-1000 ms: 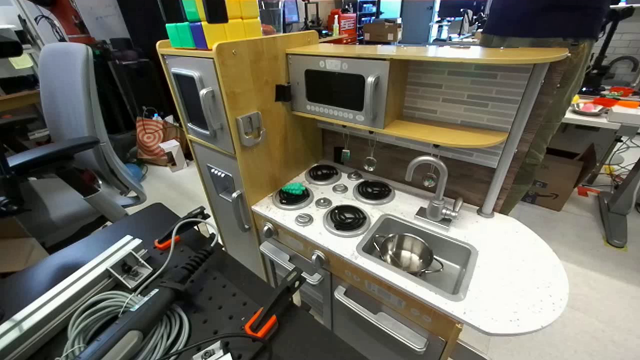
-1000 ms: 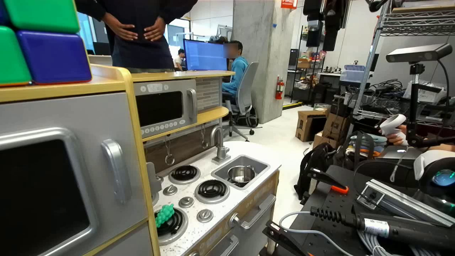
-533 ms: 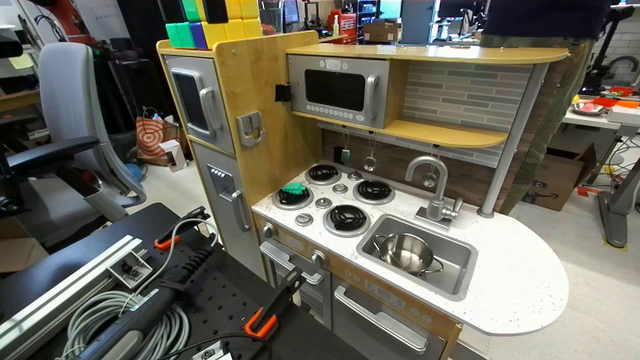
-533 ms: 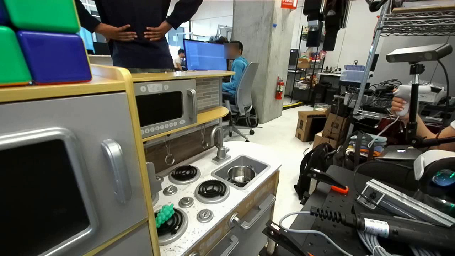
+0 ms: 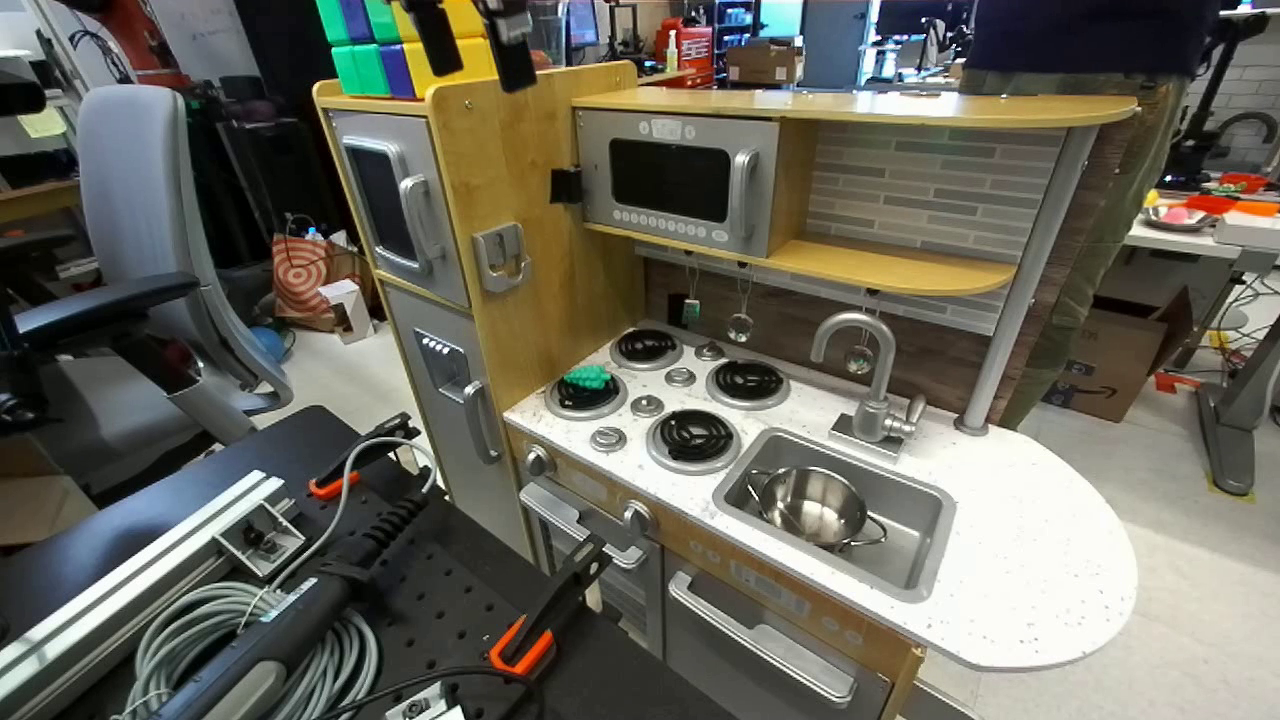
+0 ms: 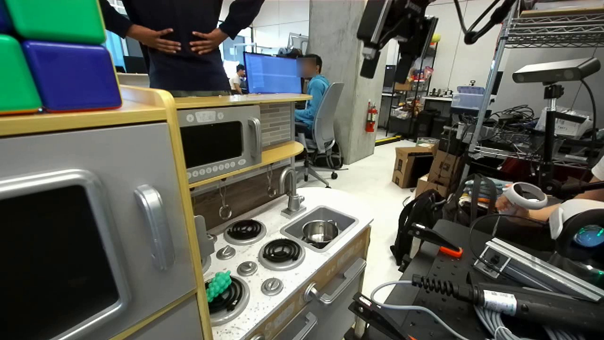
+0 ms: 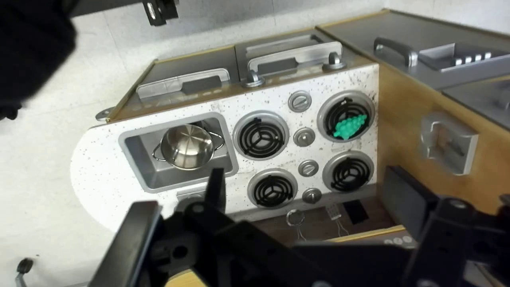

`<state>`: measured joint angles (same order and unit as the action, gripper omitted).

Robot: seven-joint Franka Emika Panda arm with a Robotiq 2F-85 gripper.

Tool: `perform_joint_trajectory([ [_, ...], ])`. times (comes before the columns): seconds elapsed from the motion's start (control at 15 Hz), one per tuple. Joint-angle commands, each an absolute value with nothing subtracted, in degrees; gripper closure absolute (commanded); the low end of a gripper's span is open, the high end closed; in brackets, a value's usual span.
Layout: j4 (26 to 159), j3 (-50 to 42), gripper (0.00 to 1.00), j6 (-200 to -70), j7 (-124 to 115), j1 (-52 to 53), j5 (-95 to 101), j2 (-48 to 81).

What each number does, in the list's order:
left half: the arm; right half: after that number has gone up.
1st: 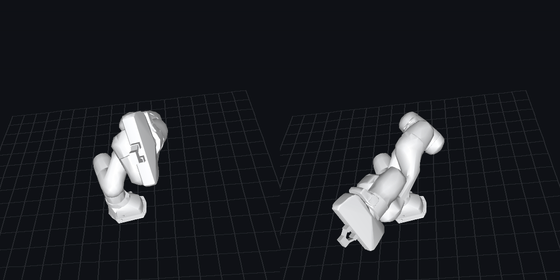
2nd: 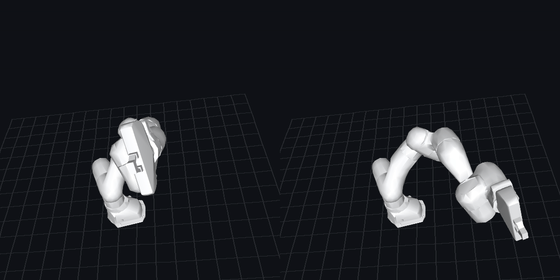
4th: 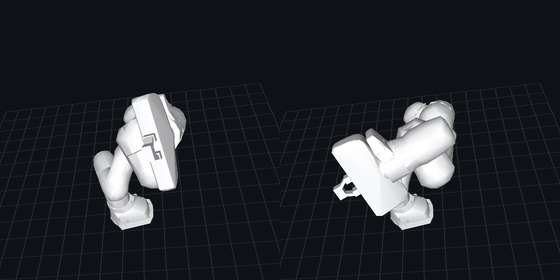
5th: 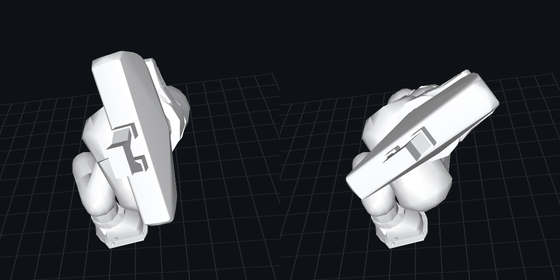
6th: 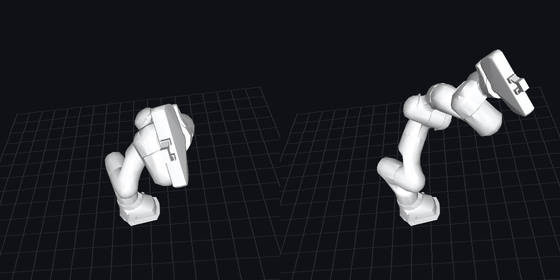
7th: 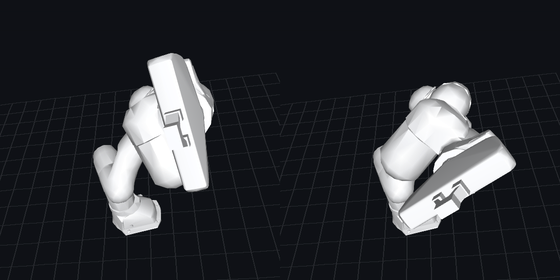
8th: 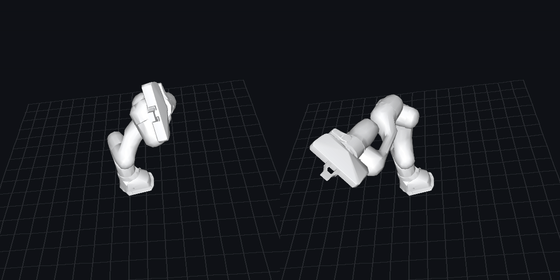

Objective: Put the plush toy into the pot.

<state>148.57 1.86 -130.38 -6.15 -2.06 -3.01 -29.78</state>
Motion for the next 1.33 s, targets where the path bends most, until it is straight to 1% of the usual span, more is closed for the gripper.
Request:
perform_joint_trajectory([
  [0.0,149.3,3.6,0.00,-145.9,-13.2,-3.3,-2.5,-17.8],
  [0.13,147.5,4.6,0.00,-151.7,-18.2,-4.6,-0.2,-10.1],
  [0.27,144.3,4.9,0.00,-153.7,-24.0,-5.5,2.1,-3.0],
  [0.6,135.0,1.4,0.00,-151.0,-34.2,-2.1,1.8,9.0],
  [0.73,132.4,0.5,0.00,-150.0,-34.8,-1.1,-0.4,11.3],
  [0.87,131.7,0.8,0.00,-147.4,-32.5,-1.0,-4.6,10.4],
  [0.93,133.9,-0.4,0.00,-151.2,-33.1,-0.3,-1.9,10.7],
  [1.2,132.3,-0.3,0.00,-149.3,-33.0,-0.2,-3.4,10.8],
  [1.27,133.0,-1.6,0.00,-151.7,-38.8,0.7,-1.7,11.0],
])
